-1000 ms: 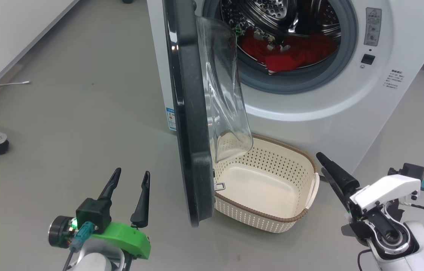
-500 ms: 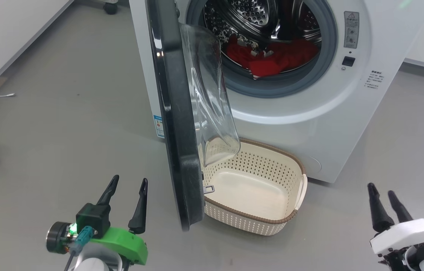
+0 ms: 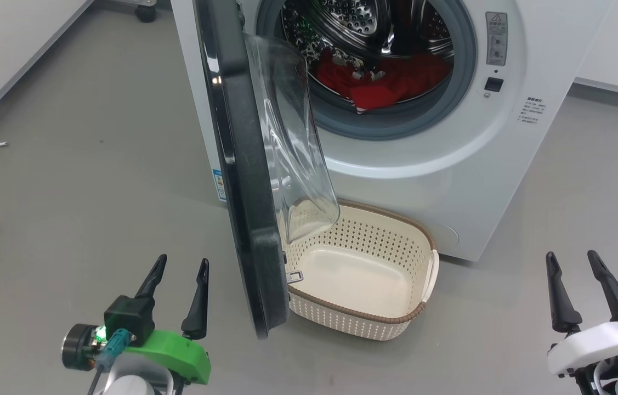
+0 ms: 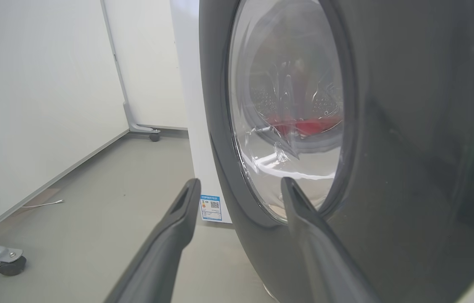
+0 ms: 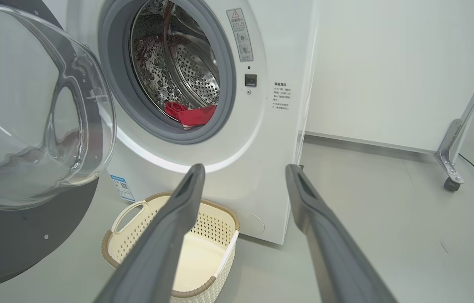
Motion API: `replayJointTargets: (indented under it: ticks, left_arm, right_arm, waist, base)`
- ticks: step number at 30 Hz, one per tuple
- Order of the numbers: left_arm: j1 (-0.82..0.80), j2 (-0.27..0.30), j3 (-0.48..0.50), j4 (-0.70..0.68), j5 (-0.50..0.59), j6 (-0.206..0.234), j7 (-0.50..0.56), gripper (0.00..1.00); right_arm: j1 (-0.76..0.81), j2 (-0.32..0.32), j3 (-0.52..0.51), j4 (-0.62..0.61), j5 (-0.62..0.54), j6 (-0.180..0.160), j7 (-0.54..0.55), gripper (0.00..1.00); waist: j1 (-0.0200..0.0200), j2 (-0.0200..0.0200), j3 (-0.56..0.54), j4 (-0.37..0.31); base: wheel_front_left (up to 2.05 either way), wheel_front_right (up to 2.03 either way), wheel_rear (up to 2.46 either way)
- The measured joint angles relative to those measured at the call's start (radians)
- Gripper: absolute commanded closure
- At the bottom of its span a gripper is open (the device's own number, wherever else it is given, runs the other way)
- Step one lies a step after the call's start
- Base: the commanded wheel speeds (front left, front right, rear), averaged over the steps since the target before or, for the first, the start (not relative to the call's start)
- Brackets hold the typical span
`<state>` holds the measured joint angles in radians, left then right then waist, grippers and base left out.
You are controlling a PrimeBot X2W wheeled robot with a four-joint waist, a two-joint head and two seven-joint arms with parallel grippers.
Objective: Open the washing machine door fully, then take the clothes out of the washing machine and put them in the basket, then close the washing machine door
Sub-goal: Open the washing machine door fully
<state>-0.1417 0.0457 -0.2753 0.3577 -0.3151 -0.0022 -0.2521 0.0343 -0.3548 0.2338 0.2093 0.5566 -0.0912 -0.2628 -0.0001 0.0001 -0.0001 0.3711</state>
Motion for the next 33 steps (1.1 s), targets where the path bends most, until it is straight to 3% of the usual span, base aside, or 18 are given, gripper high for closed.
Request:
replayJointTargets:
  ticks: [5, 16, 33]
  left_arm:
    - [0.000, 0.000, 0.008, 0.001, 0.000, 0.000, 0.000, 0.00]
    - [0.000, 0.000, 0.014, 0.011, 0.000, -0.003, 0.000, 0.00]
    - [0.000, -0.001, 0.017, 0.025, 0.002, -0.005, 0.000, 0.00]
  right_arm:
    - [0.019, 0.037, -0.023, -0.074, -0.080, -0.009, 0.003, 0.00]
    - [0.116, 0.137, -0.005, -0.110, -0.149, -0.014, 0.003, 0.00]
    - [0.166, 0.198, -0.004, -0.136, -0.213, -0.015, 0.003, 0.00]
  waist:
    - [0.0001, 0.0000, 0.001, -0.008]
    - [0.0000, 0.0000, 0.003, -0.020]
    - [0.0000, 0.0000, 0.000, -0.023]
  base:
    - [0.00, 0.00, 0.00]
    - [0.00, 0.00, 0.00]
    - [0.00, 0.00, 0.00]
